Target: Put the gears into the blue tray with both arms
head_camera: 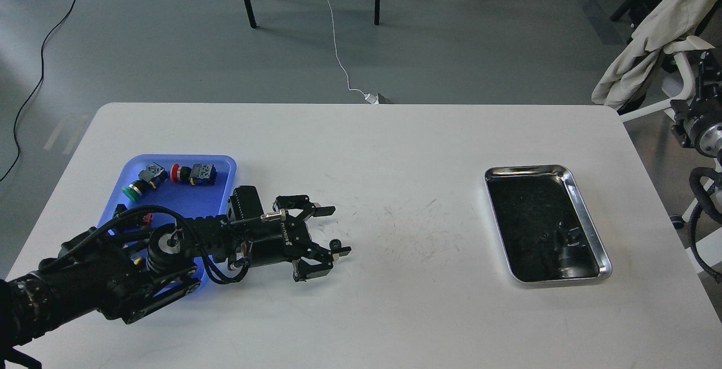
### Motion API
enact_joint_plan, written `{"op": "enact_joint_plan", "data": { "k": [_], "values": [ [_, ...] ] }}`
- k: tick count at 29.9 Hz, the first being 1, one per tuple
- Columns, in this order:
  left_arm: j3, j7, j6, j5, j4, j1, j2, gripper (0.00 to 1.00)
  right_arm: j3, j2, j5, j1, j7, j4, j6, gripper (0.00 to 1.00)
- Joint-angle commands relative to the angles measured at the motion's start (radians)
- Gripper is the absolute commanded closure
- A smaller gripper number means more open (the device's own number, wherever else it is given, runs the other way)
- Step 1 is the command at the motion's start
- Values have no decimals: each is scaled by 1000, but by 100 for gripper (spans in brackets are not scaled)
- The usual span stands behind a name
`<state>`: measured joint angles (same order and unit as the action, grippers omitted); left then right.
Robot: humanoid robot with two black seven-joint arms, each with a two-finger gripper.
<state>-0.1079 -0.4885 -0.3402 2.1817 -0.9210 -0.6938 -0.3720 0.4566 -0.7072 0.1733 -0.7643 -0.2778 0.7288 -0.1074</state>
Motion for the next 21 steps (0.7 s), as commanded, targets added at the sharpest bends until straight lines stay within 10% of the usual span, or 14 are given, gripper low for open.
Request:
{"op": "enact_joint_plan", "data": {
  "k": [1,21],
  "values": [
    [14,0,-11,0,14,0,10,23,-1,-2,0,0,0,0,0,1],
    [43,0,-85,0,22,22,10,38,-3,0,2,3,-1,-17,2,1]
  ]
}}
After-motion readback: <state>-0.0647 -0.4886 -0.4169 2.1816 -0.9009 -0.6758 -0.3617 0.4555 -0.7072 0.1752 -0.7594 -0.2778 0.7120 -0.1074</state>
